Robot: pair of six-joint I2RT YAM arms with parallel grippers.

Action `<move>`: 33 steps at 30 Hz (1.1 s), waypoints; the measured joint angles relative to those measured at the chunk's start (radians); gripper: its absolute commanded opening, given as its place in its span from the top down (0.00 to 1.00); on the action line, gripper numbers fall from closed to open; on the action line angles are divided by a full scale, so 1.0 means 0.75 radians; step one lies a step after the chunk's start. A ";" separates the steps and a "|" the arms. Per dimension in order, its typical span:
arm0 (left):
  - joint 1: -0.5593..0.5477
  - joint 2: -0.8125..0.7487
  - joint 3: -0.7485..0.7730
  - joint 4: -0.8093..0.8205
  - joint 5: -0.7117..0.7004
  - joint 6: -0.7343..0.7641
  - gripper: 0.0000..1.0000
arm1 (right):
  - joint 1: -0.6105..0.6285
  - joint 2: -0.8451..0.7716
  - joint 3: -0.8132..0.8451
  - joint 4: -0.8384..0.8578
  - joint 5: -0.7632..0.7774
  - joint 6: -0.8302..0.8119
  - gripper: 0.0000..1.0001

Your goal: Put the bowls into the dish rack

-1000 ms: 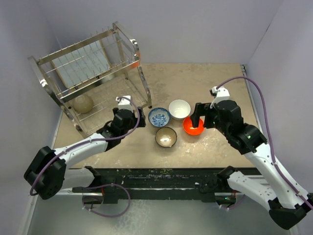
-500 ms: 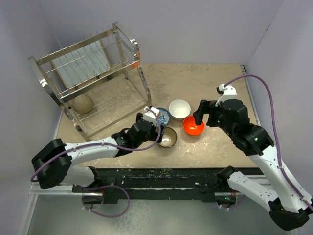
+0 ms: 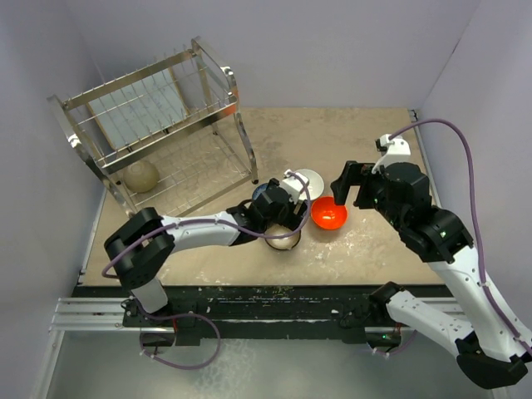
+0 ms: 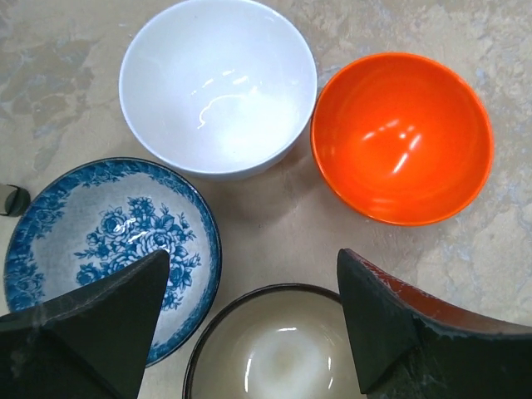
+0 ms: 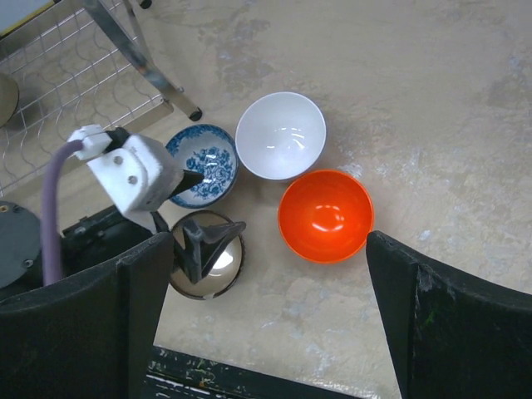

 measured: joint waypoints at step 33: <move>0.135 0.271 0.071 0.093 0.060 0.014 0.34 | -0.007 0.006 0.001 -0.024 0.025 0.008 0.01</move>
